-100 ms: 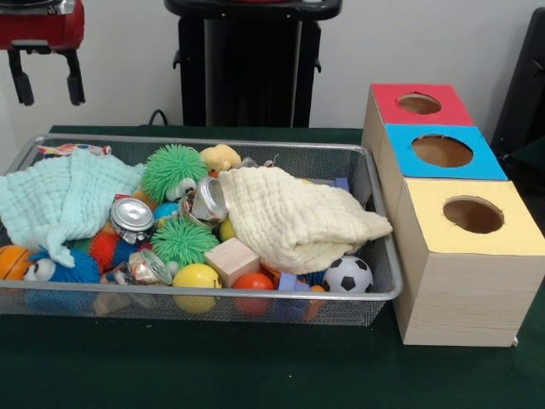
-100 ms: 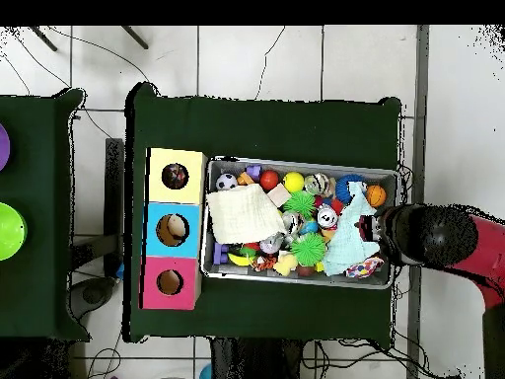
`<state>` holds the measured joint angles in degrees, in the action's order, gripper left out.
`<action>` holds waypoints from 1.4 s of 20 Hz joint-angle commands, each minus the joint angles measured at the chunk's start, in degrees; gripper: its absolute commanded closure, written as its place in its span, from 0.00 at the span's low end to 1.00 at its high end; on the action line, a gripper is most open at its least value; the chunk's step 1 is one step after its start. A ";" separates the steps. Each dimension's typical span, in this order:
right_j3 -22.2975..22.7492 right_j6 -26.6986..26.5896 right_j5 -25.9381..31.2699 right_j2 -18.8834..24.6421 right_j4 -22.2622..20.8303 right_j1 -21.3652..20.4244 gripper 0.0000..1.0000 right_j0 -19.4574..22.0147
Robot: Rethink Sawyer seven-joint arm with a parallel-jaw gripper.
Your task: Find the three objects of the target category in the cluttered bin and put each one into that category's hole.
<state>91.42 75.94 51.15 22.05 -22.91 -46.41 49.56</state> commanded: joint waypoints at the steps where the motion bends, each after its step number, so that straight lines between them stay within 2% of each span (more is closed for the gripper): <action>1: -0.66 -19.46 7.09 6.72 -3.70 2.66 0.00 1.90; 4: -0.17 -18.19 5.92 7.64 -4.09 2.76 0.00 2.42; 13: -3.53 -13.88 4.26 4.97 -10.34 7.26 0.00 -0.11; 17: -3.90 -14.31 5.03 4.95 -11.43 9.37 0.00 0.06; 25: -4.78 -15.59 10.67 5.70 -10.96 11.97 0.00 0.35; 28: -5.04 -15.22 10.49 5.76 -11.26 12.87 0.00 0.13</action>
<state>88.48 75.94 54.23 24.59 -31.07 -37.74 50.43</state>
